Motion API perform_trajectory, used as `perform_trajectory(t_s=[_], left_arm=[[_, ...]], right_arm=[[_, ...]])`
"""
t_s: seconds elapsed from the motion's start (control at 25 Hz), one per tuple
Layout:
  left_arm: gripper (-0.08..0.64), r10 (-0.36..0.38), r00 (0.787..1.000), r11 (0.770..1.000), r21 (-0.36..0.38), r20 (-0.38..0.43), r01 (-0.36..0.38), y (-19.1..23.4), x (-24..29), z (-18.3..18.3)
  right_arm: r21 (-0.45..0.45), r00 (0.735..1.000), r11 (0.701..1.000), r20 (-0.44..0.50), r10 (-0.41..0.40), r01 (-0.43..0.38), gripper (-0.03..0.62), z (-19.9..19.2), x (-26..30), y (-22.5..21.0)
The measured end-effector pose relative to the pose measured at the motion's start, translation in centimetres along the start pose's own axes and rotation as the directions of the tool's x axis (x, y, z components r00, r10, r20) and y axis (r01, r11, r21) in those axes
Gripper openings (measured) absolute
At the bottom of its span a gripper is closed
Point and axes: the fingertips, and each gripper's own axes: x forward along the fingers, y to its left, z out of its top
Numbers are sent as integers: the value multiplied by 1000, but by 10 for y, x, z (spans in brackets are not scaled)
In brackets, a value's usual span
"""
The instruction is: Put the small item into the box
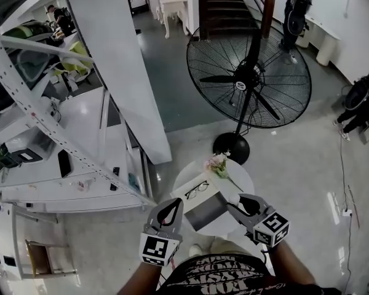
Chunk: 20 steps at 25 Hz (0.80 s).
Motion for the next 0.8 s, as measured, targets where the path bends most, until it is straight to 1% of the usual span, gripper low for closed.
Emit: perform_trajectory(t_s=[0.12,0.2,0.36,0.56,0.8], left_arm=[[2,14,1000,1000,-6,-11,-14,0,7,-3],[2,33,999,999,-12,-2,-33,3,10,0],[2,75,997,997,-24,-11,-75,9,10,-2],[2,131,991,990,-43,-32,-133,17,6,-6],[2,208,977,977,-36,-35,-209,33,-7,-8]], right_arm=[[17,1000,1000,-28,7,-7,163,-9,9,-15],[22,998,1000,-58,14,-13,164,-18,16,-22],[24,992,998,-113,57,-55,164,-38,34,-28],[25,977,994,-186,108,-105,164,-63,56,-32],[45,954,989,-258,149,-143,164,-94,79,-41]])
